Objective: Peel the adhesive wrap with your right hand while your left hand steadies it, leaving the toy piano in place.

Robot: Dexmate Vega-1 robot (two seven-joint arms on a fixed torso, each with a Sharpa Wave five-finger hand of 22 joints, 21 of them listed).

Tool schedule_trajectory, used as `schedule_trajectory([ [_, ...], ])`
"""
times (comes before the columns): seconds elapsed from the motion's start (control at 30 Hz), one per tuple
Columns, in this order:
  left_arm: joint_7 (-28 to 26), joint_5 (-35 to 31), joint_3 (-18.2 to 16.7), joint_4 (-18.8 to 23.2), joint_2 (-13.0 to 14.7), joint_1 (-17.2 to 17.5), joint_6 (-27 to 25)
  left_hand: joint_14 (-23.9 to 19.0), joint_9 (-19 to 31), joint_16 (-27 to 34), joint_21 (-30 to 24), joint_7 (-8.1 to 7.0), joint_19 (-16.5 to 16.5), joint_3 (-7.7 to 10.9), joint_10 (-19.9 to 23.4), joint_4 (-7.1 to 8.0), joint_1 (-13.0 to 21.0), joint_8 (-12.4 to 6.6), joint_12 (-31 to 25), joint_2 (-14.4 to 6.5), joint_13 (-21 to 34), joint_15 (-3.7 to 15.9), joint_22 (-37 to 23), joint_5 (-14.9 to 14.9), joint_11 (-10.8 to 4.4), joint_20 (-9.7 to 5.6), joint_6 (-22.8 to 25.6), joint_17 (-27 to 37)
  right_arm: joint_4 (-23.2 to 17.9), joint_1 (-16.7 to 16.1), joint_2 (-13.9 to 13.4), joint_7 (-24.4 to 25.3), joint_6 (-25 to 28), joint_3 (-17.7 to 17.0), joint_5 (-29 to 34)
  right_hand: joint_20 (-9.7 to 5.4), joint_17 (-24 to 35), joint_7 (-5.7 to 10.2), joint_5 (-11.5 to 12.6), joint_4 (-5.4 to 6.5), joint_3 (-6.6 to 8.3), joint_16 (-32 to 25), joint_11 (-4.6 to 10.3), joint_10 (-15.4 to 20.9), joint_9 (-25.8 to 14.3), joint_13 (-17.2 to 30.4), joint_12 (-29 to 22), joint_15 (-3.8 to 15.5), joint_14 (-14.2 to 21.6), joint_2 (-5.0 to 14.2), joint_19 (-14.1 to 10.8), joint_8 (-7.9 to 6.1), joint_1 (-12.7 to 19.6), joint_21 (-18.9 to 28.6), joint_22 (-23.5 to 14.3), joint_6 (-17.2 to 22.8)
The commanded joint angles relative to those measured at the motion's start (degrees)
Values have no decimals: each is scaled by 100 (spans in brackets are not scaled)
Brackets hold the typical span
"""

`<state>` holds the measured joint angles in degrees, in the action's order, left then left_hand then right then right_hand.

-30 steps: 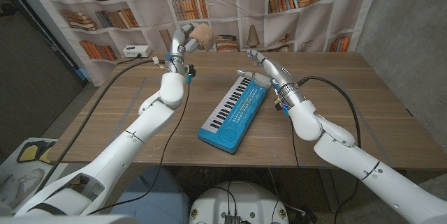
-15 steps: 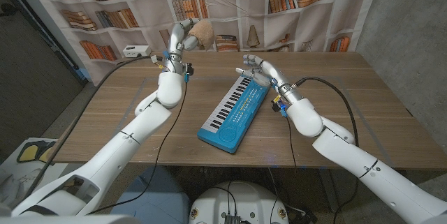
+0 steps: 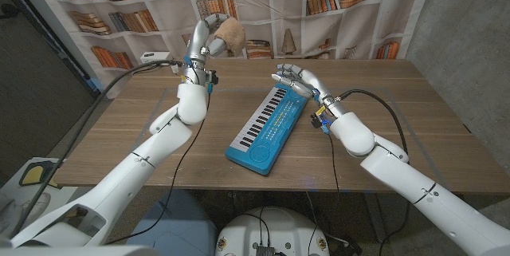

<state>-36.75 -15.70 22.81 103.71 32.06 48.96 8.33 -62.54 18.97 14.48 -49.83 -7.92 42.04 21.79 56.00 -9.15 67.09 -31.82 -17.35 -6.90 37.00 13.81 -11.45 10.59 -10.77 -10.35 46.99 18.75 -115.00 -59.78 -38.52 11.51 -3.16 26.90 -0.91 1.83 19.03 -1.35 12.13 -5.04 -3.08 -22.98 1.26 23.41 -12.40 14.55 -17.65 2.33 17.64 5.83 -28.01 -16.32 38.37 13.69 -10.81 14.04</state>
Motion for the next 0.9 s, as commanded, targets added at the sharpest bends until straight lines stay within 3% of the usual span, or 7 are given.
schedule_trajectory([
  [0.03, -323, -1101, 51, 205, 203, 86, -354, 20, 8, -9, -64, -77, -44, 1, 109, -9, 51, -50, -8, -32, 38, -10, 6, 20, -74, 14, 141, 32, -14, -67, -80, -295, -235, -63, -693, 5, 20, -10, 32, 5, -46, -48, -5, 80, -23, 27, -49, 520, 59, -39, -66, -43, -97, 37, -17, 85],
  [0.57, -468, -1993, 364, 163, 407, 3, -656, 31, -13, -14, -118, -88, -80, 1, 109, -3, 47, -45, 12, -36, 39, -10, 17, 14, -76, 7, 141, 39, 173, -1, -78, -777, -423, 3, -1540, 47, 50, 65, 65, 25, -88, -14, 47, 169, -40, 61, -75, 508, 30, -58, -27, -112, -154, 13, -20, 268],
  [0.8, -357, -2203, 442, 266, 484, -25, -871, 46, -22, -22, -139, -95, -94, 1, 107, -7, 52, -44, 21, -33, 41, -10, 22, 11, -81, 4, 142, 39, 444, 121, -8, -1148, -451, 65, -2118, 45, 56, 79, 76, 21, -92, -4, 37, 185, -44, 70, -78, 504, 24, -59, -25, -117, -150, 10, -21, 285],
  [0.9, -324, -2305, 477, 303, 527, -41, -946, 44, -26, -18, -150, -103, -100, 1, 105, -9, 55, -44, 26, -31, 39, -7, 24, 10, -83, -1, 145, 44, 577, 157, 36, -1282, -547, 94, -2303, 49, 62, 128, 88, 14, -92, 14, 99, 198, -49, 79, -80, 512, 2, -54, -8, -135, -139, 1, -21, 334],
])
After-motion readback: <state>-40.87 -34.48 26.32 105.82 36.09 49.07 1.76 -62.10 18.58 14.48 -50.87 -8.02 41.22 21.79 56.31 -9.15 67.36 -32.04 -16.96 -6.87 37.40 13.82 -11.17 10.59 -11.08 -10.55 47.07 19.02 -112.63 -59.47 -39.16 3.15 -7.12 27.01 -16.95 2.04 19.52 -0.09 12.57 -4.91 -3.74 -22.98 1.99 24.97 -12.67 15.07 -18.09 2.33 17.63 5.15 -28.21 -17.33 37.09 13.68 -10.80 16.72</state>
